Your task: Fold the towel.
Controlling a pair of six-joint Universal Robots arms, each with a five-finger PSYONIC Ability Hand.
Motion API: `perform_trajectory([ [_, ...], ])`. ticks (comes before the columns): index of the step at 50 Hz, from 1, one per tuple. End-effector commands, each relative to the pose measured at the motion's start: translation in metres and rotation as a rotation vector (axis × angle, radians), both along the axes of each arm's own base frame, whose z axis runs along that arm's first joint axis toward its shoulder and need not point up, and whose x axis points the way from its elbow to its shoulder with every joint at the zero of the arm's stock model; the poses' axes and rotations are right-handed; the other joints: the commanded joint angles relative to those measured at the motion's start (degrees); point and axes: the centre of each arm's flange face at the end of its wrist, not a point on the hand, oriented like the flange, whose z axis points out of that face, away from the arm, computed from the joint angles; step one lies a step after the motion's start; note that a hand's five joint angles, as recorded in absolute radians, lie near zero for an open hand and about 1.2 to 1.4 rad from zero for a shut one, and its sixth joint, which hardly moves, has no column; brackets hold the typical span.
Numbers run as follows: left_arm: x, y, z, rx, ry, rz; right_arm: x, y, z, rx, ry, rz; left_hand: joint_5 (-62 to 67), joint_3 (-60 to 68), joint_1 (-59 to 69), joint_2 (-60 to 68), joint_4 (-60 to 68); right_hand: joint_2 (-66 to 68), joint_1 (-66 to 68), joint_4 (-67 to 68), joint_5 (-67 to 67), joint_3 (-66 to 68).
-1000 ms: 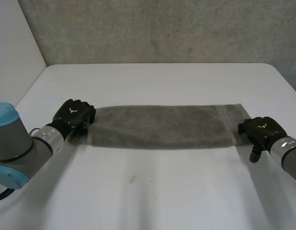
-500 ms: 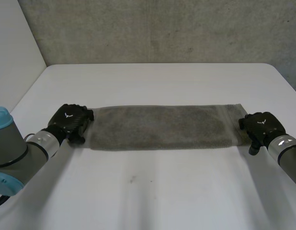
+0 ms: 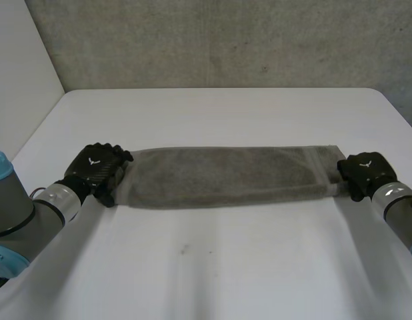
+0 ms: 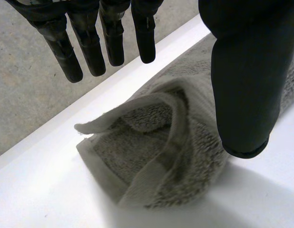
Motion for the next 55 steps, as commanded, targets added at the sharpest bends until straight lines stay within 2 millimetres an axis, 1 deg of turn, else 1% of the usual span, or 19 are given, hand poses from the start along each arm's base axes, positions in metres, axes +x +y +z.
perform_trajectory([
  [1, 0.001, 0.001, 0.002, -0.005, 0.001, 0.002, -0.037, -0.019, 0.024, -0.073, 0.018, -0.123, 1.85, 1.62, 1.39, 1.55, 1.56, 4.58, 4.43, 3.19, 3.53, 3.33],
  [10, 0.002, 0.002, 0.017, -0.035, 0.011, 0.006, -0.114, -0.044, 0.042, -0.096, 0.220, -0.253, -1.01, -1.24, -1.47, -1.30, -1.29, 4.58, 4.43, 3.19, 3.53, 3.33],
  [14, 0.002, 0.003, 0.025, -0.060, 0.012, 0.006, -0.110, -0.052, 0.055, -0.122, 0.254, -0.231, -2.69, -2.92, -3.15, -2.99, -2.98, 4.58, 4.43, 3.19, 3.53, 3.33],
  [16, 0.001, 0.004, 0.036, -0.092, 0.018, 0.003, -0.100, -0.053, 0.066, -0.146, 0.239, -0.213, -4.04, -4.27, -4.50, -4.33, -4.32, 4.58, 4.43, 3.19, 3.53, 3.33],
  [19, -0.003, 0.005, 0.048, -0.131, 0.023, -0.009, -0.045, -0.047, 0.097, -0.232, 0.184, -0.097, -4.04, -4.27, -4.50, -4.33, -4.32, 4.58, 4.43, 3.19, 3.53, 3.33],
  [21, -0.004, 0.004, 0.055, -0.150, 0.029, -0.011, 0.024, -0.030, 0.121, -0.316, 0.128, 0.066, -4.20, -4.44, -4.66, -4.50, -4.49, 4.58, 4.43, 3.19, 3.53, 3.33],
  [23, -0.007, 0.004, 0.062, -0.174, 0.034, -0.017, 0.054, -0.018, 0.127, -0.346, 0.112, 0.137, -4.71, -4.94, -5.17, -5.01, -5.00, 4.58, 4.43, 3.19, 3.53, 3.33],
  [24, -0.011, 0.004, 0.070, -0.197, 0.039, -0.028, 0.055, -0.018, 0.127, -0.347, 0.111, 0.138, -4.71, -4.94, -5.17, -5.01, -5.00, 4.58, 4.43, 3.19, 3.53, 3.33],
  [26, -0.016, 0.006, 0.078, -0.219, 0.049, -0.036, 0.120, 0.018, 0.131, -0.384, 0.079, 0.315, -4.71, -4.94, -5.17, -5.01, -5.00, 4.58, 4.43, 3.19, 3.53, 3.33],
  [27, -0.021, 0.006, 0.084, -0.236, 0.061, -0.037, 0.120, 0.018, 0.131, -0.384, 0.079, 0.316, -4.88, -5.11, -5.34, -5.17, -5.16, 4.58, 4.43, 3.19, 3.53, 3.33],
  [29, -0.024, 0.004, 0.091, -0.249, 0.080, -0.028, 0.179, 0.061, 0.119, -0.383, 0.057, 0.493, -4.88, -5.11, -5.34, -5.17, -5.17, 4.58, 4.43, 3.19, 3.53, 3.33],
  [32, -0.031, 0.002, 0.103, -0.262, 0.131, -0.007, 0.220, 0.097, 0.096, -0.356, 0.056, 0.624, -5.05, -5.28, -5.51, -5.34, -5.33, 4.58, 4.43, 3.19, 3.53, 3.33],
  [37, -0.041, 0.002, 0.117, -0.242, 0.220, 0.018, 0.254, 0.136, 0.053, -0.297, 0.096, 0.748, -6.39, -6.62, -6.85, -6.69, -6.68, 4.58, 4.43, 3.19, 3.53, 3.33],
  [43, -0.052, 0.003, 0.125, -0.230, 0.275, 0.021, 0.263, 0.157, 0.019, -0.231, 0.139, 0.805, -6.39, -6.62, -6.85, -6.69, -6.68, 4.58, 4.43, 3.19, 3.53, 3.33],
  [50, -0.069, 0.010, 0.123, -0.224, 0.283, -0.025, 0.254, 0.160, 0.039, -0.245, 0.123, 0.787, -6.22, -6.46, -6.68, -6.52, -6.51, 4.31, 4.15, 2.92, 3.25, 3.06],
  [51, -0.073, 0.012, 0.122, -0.221, 0.284, -0.037, 0.248, 0.160, 0.050, -0.254, 0.116, 0.772, -6.39, -6.62, -6.85, -6.69, -6.68, -35.66, -35.82, -37.05, -36.72, -36.91],
  [52, -0.073, 0.012, 0.122, -0.221, 0.284, -0.037, 0.248, 0.160, 0.050, -0.255, 0.116, 0.772, -6.39, -6.62, -6.85, -6.69, -6.68, -36.06, -36.22, -37.45, -37.12, -37.31],
  [53, -0.077, 0.014, 0.121, -0.220, 0.285, -0.044, 0.240, 0.159, 0.058, -0.247, 0.103, 0.746, -6.39, -6.62, -6.85, -6.69, -6.68, -65.42, -65.57, -66.81, -66.47, -66.67],
  [55, -0.081, 0.015, 0.119, -0.217, 0.287, -0.046, 0.229, 0.156, 0.065, -0.228, 0.078, 0.704, -6.39, -6.62, -6.85, -6.69, -6.68, -65.42, -65.57, -66.81, -66.47, -66.67],
])
